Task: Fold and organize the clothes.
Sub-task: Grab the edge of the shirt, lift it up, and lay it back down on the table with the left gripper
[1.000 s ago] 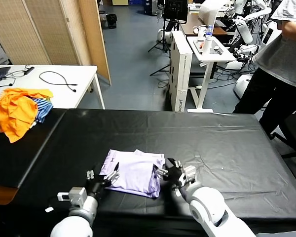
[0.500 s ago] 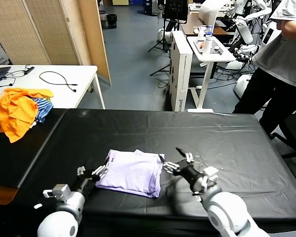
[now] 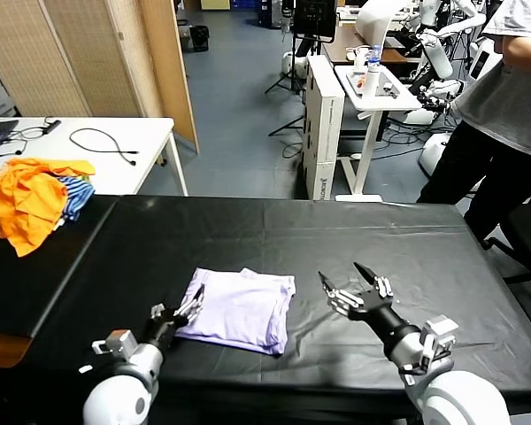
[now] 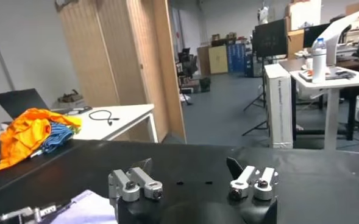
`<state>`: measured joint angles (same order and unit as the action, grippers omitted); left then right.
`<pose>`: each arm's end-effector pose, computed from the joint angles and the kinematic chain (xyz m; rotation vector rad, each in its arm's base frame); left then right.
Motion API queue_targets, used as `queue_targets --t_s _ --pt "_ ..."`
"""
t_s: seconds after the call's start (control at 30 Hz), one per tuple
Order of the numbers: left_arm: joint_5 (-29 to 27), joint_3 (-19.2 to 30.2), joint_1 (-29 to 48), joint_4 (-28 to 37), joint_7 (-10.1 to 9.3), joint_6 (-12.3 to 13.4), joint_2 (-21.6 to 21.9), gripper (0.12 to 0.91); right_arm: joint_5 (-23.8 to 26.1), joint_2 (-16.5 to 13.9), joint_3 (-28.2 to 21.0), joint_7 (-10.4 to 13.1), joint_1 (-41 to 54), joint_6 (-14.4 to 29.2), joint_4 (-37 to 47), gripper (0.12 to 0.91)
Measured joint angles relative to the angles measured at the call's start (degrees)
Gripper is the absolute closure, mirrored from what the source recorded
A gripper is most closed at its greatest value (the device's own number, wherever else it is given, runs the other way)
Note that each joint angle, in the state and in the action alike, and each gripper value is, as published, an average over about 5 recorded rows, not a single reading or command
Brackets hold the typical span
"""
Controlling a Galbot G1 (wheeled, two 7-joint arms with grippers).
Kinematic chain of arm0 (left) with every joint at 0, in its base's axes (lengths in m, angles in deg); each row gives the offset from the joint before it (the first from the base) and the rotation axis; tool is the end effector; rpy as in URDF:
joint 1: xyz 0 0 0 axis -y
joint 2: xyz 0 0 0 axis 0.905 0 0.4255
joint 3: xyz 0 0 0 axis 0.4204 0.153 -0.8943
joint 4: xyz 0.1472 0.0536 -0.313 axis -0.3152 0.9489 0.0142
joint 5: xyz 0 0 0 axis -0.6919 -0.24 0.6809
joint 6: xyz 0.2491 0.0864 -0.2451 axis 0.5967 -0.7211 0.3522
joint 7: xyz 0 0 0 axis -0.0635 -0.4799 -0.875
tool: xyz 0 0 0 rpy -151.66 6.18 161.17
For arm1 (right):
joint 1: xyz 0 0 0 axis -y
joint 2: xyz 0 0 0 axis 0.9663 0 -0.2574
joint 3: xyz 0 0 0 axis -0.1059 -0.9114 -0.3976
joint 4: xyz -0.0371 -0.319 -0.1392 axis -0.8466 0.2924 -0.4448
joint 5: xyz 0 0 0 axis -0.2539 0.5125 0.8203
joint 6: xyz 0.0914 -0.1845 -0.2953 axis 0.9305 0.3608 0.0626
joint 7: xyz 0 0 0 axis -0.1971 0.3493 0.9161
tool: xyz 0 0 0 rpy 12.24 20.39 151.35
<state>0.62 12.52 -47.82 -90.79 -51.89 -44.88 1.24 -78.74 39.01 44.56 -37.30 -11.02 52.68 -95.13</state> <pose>0.2273 0.0595 -0.3246 -0.1856 -2.7585 0.5003 0.1912 -0.0420 -0.1878 0.5387 -2.8718 -0.1703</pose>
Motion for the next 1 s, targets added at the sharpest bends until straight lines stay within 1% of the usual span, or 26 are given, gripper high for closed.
queue_targets --t_s 0.2,0.3,0.47,0.73,0.83,1.0 --pt "6.9 -0.8 -0.1 -0.1 0.4 -1.7 0.2 0.123 0.5 0.3 -0.4 0.1 -0.6 0.0 -0.1 0.118" --pt "9.1 -1.2 -0.1 0.1 0.61 -2.3 0.4 0.123 0.7 0.4 -0.6 0.1 -0.8 0.0 -0.2 0.118" --pt "9.7 -1.2 0.4 1.2 1.0 -2.5 0.6 0.123 1.0 0.5 -0.8 0.1 -1.3 0.1 -0.6 0.118" --pt "10.2 -1.2 1.2 2.7 0.98 -2.1 0.4 0.129 1.3 0.8 -0.9 0.1 -1.6 0.1 -0.8 0.118" --pt "11.8 -1.3 1.2 2.6 0.81 -2.5 0.3 0.175 1.6 1.1 -1.3 0.1 -1.4 0.1 -0.7 0.118" --pt "14.2 -1.7 1.1 2.5 0.65 -3.7 0.3 0.306 2.1 1.2 -1.6 0.1 -1.4 0.2 -0.6 0.118"
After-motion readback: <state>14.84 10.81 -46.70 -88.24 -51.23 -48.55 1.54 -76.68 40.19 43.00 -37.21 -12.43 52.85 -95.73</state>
